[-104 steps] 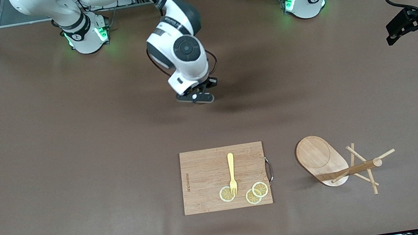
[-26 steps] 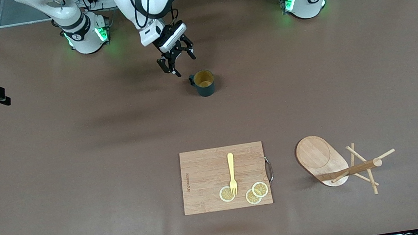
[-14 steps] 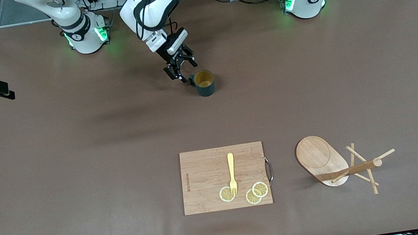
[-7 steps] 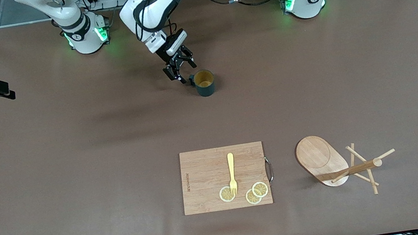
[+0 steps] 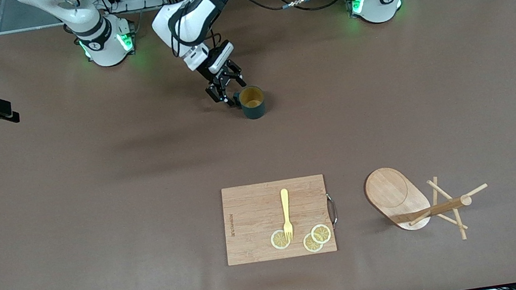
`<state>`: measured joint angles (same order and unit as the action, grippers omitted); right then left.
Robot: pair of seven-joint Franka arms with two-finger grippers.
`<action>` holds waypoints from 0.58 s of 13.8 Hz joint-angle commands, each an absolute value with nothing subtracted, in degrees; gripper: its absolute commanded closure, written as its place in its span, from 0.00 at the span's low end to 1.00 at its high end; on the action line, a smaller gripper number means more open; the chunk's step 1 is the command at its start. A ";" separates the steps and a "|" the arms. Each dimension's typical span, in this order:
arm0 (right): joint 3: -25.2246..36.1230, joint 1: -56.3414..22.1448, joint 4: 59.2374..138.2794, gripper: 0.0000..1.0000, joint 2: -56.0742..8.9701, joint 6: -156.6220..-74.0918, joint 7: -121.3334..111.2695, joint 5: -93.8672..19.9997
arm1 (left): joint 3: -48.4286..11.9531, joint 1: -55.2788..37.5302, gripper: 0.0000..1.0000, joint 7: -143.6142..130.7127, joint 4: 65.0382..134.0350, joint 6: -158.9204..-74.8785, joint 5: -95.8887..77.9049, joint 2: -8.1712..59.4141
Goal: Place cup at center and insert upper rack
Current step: 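Lower the left gripper over the teal mug handle, then grasp the teal mug handle with the left gripper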
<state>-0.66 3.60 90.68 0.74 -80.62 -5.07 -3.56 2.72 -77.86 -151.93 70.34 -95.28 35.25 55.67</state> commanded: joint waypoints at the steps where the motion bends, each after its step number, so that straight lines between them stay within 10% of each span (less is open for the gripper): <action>1: -0.88 3.87 90.97 0.00 1.49 -80.68 -5.01 -4.57 | 3.52 -77.87 0.06 -152.31 68.47 -95.10 33.49 56.60; 4: -0.88 3.87 90.97 0.00 1.49 -80.77 -5.01 -4.66 | 3.60 -77.17 0.12 -152.32 68.47 -96.15 32.52 56.78; 8: -0.88 3.87 90.97 0.00 1.49 -80.77 -5.01 -4.66 | 3.60 -76.73 0.48 -152.31 68.47 -97.29 31.82 57.13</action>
